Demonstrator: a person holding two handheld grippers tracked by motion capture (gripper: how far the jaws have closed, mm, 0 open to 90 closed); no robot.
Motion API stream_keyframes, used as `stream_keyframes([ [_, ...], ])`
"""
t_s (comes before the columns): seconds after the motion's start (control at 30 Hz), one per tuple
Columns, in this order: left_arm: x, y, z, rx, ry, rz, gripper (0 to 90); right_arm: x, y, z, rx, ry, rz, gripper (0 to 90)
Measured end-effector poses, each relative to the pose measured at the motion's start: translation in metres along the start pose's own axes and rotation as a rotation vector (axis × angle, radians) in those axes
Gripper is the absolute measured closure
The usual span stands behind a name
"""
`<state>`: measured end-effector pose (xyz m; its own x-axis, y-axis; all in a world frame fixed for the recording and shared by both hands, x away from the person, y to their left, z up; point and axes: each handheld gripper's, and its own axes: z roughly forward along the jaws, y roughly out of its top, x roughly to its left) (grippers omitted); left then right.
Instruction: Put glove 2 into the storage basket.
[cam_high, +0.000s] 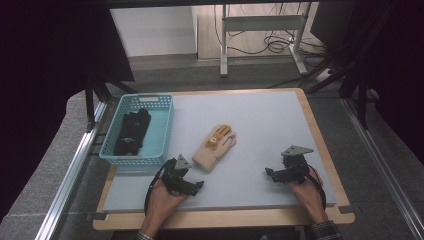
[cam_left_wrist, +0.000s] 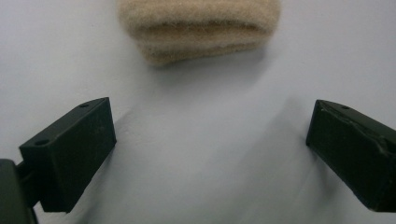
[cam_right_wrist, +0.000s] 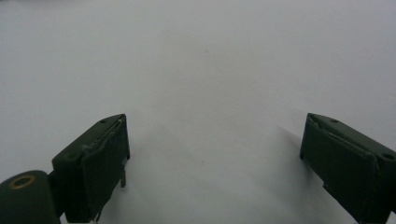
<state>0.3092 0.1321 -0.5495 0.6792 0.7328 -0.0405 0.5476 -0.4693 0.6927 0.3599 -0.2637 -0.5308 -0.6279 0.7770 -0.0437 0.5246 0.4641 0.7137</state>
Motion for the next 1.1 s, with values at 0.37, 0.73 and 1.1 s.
stream_keyframes([
  [0.37,0.000,0.000,0.000,-0.003,-0.002,-0.005,1.9,0.001,-0.001,0.001,-0.006,-0.009,-0.002,7.9],
  [0.73,0.005,0.014,-0.010,-0.010,0.028,-0.052,3.4,0.001,-0.001,0.001,-0.007,-0.010,-0.002,7.9],
  [1.1,0.001,0.064,-0.007,0.010,0.018,-0.032,2.1,0.001,-0.002,0.001,-0.007,-0.009,-0.002,7.9],
])
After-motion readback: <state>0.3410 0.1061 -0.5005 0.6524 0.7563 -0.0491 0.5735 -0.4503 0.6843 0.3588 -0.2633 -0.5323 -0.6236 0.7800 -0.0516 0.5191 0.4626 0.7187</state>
